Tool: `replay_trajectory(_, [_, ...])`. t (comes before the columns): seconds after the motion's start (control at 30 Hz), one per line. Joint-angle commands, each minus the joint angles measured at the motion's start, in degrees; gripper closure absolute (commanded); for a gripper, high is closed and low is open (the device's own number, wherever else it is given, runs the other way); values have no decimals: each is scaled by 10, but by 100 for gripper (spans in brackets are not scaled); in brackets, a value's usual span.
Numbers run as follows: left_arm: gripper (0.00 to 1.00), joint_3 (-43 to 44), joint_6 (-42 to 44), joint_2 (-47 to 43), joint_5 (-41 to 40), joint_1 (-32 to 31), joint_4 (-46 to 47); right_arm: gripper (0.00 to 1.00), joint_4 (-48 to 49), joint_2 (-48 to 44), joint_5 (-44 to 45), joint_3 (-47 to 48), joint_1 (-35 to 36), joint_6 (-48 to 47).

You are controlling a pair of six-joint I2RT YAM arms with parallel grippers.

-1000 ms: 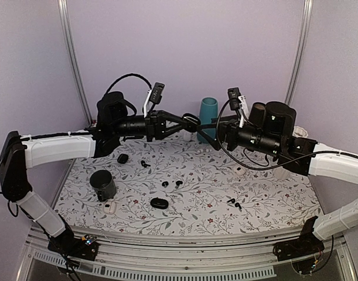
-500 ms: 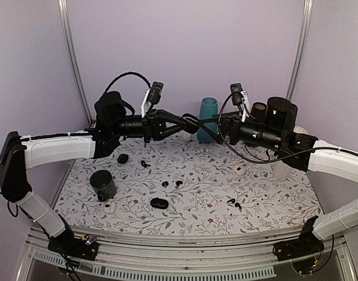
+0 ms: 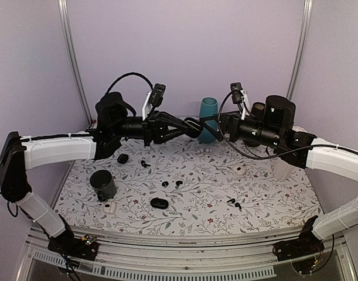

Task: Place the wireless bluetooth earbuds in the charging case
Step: Open the charging case.

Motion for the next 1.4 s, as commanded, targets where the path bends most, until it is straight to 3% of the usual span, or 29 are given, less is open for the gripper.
replay_trajectory(0.0, [100, -3, 12, -9, -37, 1, -12, 6, 14, -22, 4, 0, -3, 0])
replay_trajectory(0.33, [100, 1, -2, -5, -54, 8, -9, 4, 57, -28, -67, -20, 4, -10])
replay_trajectory(0.63, [100, 6, -14, -4, -36, 7, 2, 4, 44, 13, -78, 4, 13, -22])
replay_trajectory(1.37, [100, 2, 2, 4, 37, -8, 27, 4, 29, -9, -38, 1, -25, 16])
